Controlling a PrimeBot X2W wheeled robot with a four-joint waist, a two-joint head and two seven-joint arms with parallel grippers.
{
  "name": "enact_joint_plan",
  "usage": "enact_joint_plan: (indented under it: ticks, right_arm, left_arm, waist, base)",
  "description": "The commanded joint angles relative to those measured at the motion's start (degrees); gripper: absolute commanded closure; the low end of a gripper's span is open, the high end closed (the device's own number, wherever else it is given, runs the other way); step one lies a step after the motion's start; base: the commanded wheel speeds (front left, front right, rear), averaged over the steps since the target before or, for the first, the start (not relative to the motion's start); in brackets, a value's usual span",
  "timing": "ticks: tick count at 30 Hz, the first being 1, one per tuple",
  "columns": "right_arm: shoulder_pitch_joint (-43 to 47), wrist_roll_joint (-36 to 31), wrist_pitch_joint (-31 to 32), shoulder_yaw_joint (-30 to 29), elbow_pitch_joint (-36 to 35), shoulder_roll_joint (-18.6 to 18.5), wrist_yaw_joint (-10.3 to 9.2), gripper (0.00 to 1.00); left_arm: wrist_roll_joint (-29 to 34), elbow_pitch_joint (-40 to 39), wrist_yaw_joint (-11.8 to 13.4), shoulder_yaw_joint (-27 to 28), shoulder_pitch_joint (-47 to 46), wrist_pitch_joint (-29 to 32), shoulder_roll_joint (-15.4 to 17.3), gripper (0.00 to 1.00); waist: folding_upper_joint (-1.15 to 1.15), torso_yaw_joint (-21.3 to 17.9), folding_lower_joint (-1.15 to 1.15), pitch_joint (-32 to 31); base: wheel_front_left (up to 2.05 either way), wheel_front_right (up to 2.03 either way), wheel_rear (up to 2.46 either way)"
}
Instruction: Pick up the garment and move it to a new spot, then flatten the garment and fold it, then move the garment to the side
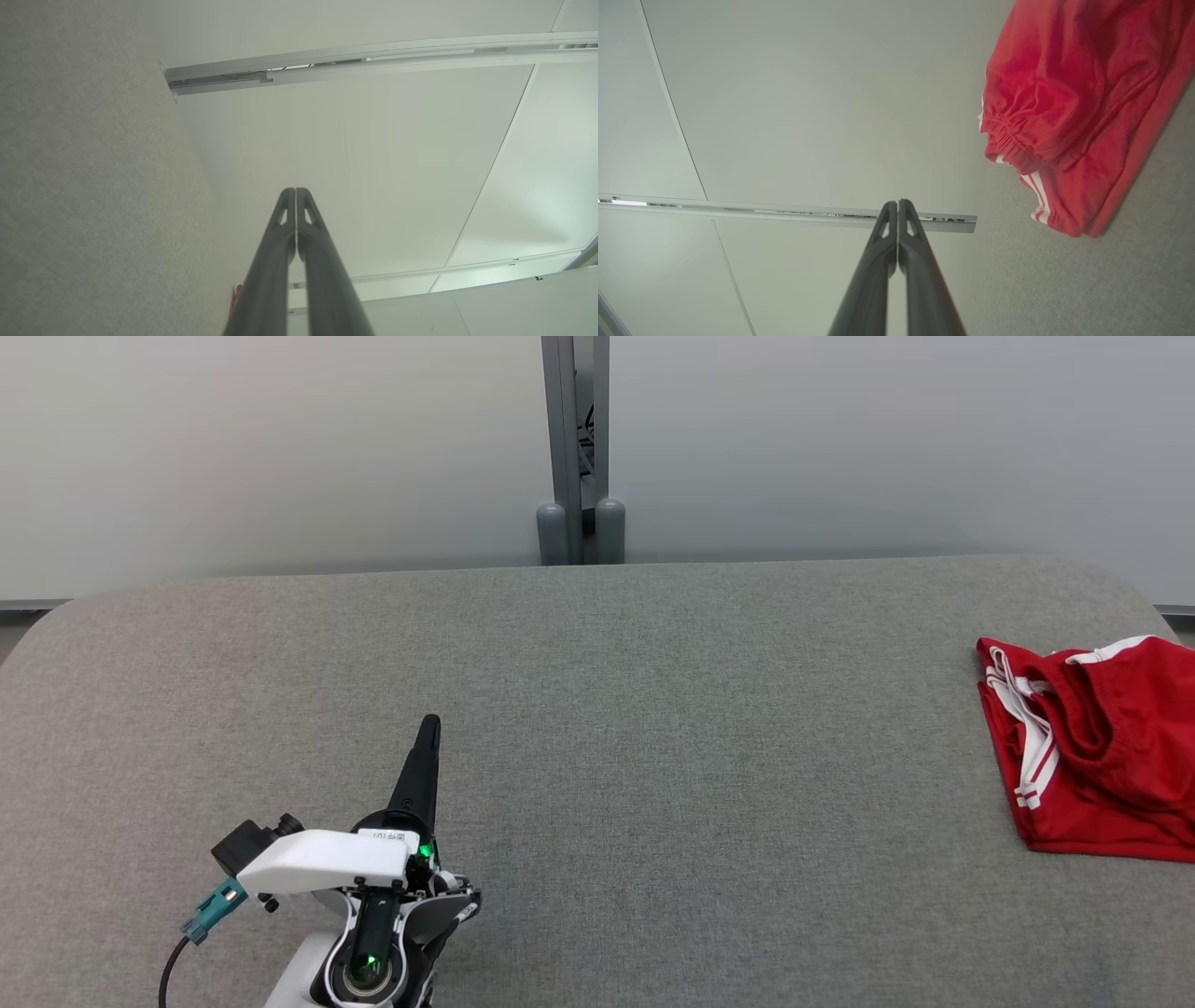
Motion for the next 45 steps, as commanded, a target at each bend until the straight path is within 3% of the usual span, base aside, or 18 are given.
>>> enact_joint_plan:
  ticks: [1,45]
  right_arm:
    - [0.67,0.08,0.32,-0.21,-0.3,-0.41,0.04,1.0]
    - [0.62,-0.02,0.32,-0.25,-0.28,-0.33,0.04,1.0]
  left_arm:
    - [-0.19,0.11,-0.19,0.11,-0.67,0.17,0.27,1.0]
    - [-0.19,0.09,-0.19,0.11,-0.66,0.17,0.28,1.0]
  waist:
    - [0.0,0.0,0.0,0.0]
    - [0.0,0.0,0.0,0.0]
  base:
    - [0.0,0.0,0.0]
    - [0.0,0.0,0.0]
